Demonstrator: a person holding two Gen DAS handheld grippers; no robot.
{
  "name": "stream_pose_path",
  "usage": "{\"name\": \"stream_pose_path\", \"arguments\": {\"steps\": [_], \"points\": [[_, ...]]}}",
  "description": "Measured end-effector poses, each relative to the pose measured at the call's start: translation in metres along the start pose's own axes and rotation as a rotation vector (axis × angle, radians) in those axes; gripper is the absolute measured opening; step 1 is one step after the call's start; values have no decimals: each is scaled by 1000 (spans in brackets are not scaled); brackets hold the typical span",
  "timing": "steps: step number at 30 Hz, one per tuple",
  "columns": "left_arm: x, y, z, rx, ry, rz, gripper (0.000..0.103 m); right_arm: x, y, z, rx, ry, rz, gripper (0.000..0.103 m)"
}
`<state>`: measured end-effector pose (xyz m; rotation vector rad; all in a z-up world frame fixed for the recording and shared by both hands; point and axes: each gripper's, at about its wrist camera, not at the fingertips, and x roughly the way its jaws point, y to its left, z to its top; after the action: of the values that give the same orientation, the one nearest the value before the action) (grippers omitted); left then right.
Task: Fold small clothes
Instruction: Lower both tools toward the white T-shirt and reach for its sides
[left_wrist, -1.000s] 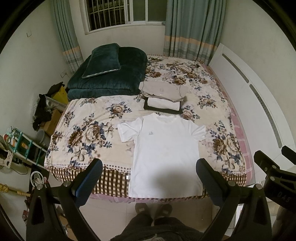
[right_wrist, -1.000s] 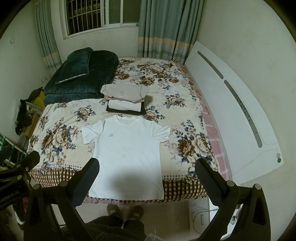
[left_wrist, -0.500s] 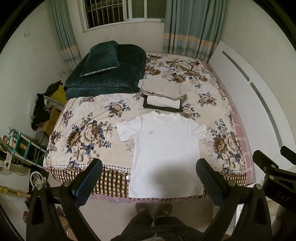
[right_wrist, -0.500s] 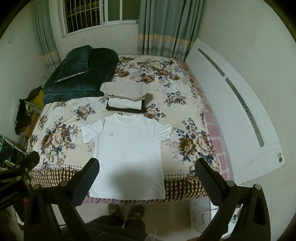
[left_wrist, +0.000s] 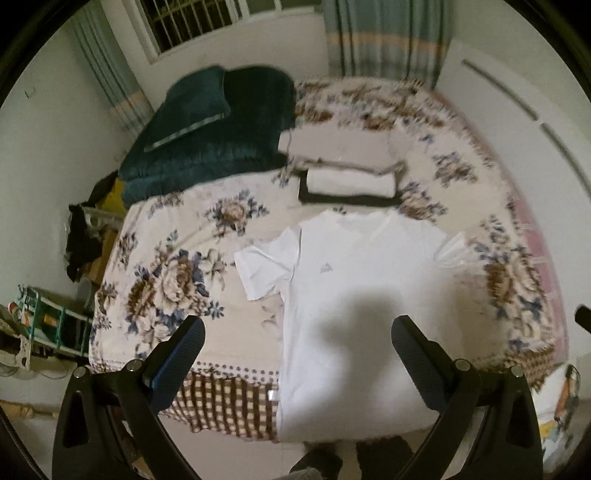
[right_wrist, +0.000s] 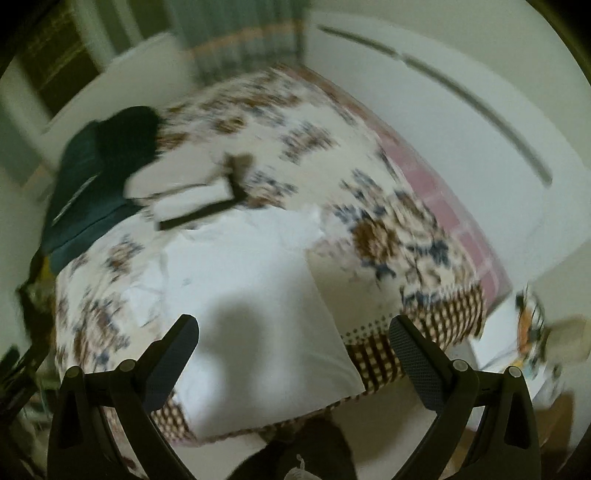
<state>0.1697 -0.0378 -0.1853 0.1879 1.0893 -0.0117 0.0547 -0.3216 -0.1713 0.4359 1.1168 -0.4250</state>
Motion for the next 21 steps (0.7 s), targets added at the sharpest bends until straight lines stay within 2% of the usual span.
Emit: {"name": "stream_pose_path", "arguments": {"steps": [4, 7, 8, 9, 10, 13, 14, 17, 19, 20, 21], "points": [[91, -23, 9, -44, 75, 81, 103, 122, -51, 25, 170, 117, 55, 99], [148, -32, 9, -87, 129, 122, 103, 233, -87, 43, 295, 198, 139, 74], [173, -34, 8, -112, 154, 135, 103, 259, -89, 49, 321, 215, 157, 60], [191, -36, 7, -131, 174, 145, 103, 292, -96, 54, 357, 232, 180, 51], [213, -38, 5, -154, 198, 154, 103, 328, -104, 59, 400, 245, 213, 48], [276, -43, -2, -215, 259, 178, 103, 422, -119, 73, 517, 260, 273, 47], [290, -46, -3, -225, 268, 181, 103, 442, -119, 77, 536, 260, 280, 47], [336, -56, -7, -239, 301, 187, 103, 512, -119, 90, 596, 268, 304, 54], [357, -64, -8, -243, 320, 173, 103, 553, -118, 97, 637, 274, 341, 54], [366, -68, -8, -244, 326, 158, 103, 560, -117, 97, 649, 265, 349, 54], [373, -71, -8, -240, 327, 150, 103, 569, -117, 100, 661, 240, 365, 47]]}}
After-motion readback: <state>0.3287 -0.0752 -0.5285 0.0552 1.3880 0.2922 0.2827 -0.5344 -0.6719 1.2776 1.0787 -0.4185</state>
